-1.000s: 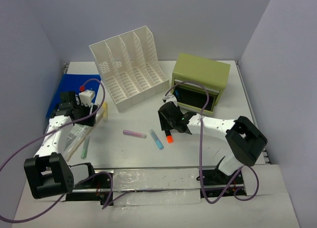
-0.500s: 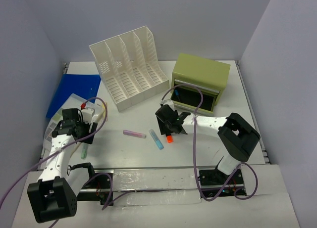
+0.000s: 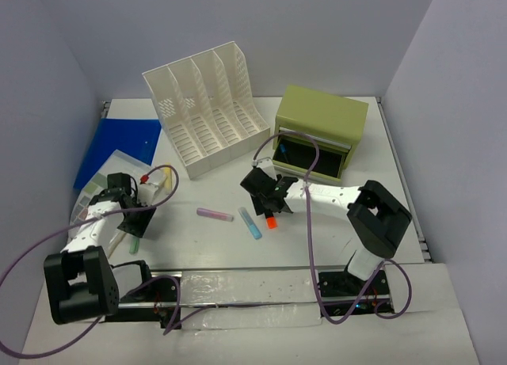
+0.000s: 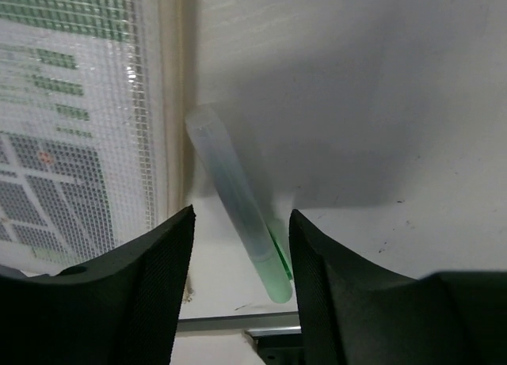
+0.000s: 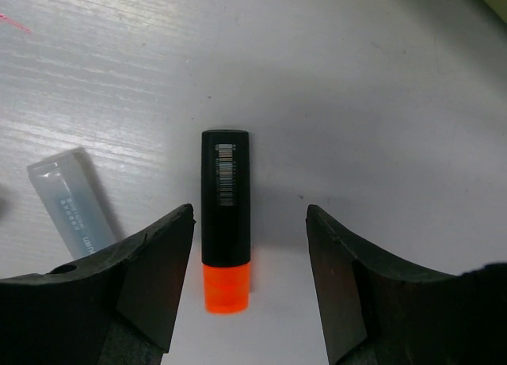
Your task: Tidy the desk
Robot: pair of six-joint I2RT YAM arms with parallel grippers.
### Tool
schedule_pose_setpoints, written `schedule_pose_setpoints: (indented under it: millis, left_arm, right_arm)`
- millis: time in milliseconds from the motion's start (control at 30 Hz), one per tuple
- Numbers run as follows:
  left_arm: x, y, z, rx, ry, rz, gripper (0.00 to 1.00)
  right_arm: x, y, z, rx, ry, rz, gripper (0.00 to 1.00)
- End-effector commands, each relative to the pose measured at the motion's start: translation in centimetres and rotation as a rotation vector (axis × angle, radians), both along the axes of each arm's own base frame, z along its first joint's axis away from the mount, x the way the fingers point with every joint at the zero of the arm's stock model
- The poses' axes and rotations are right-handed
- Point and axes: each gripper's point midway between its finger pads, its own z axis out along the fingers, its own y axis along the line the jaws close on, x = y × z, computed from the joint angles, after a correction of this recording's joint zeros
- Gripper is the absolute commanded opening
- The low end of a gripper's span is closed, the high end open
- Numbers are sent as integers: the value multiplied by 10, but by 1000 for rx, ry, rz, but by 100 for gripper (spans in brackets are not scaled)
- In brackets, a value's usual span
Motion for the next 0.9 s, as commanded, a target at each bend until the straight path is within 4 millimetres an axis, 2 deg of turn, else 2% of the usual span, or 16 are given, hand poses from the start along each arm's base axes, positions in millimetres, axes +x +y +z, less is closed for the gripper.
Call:
schedule_pose_setpoints:
  millis: [0,133,200,333,400,433,533,700,800,867]
  left_arm:
    - [9,7,-4,25,4,-40,55]
    - [9,5,-10,7,31,-73,51]
    - [6,4,-17,1,68,-79,43]
    - [4,4,-27,-5,100,-78,23]
    - [4,3,-29,-13,105,-75,4]
    - [5,1,-29,-24,100,-79,0]
    - [7,-2,-25,-39,75,-83,0]
    - [23,-13,1,-91,-30,-96,0]
    - [42,-23,34,-140,-153,-109,0]
    - [58,-34,68,-198,-251,-119,0]
  right_arm:
    - [10,-2,14,-43,-47,-31,66]
    - [14,-2,15,-62,-50,-29,66]
    - [15,-4,15,-82,-54,-33,66]
    - [15,-7,15,-99,-60,-38,66]
    - [15,-9,15,-104,-62,-40,66]
    - [15,-9,14,-107,-62,-39,66]
    - [14,-11,14,-113,-64,-42,66]
    - [13,-8,19,-83,-64,-37,66]
    - [14,1,30,-21,-81,-18,66]
    - [14,9,46,48,-108,4,67]
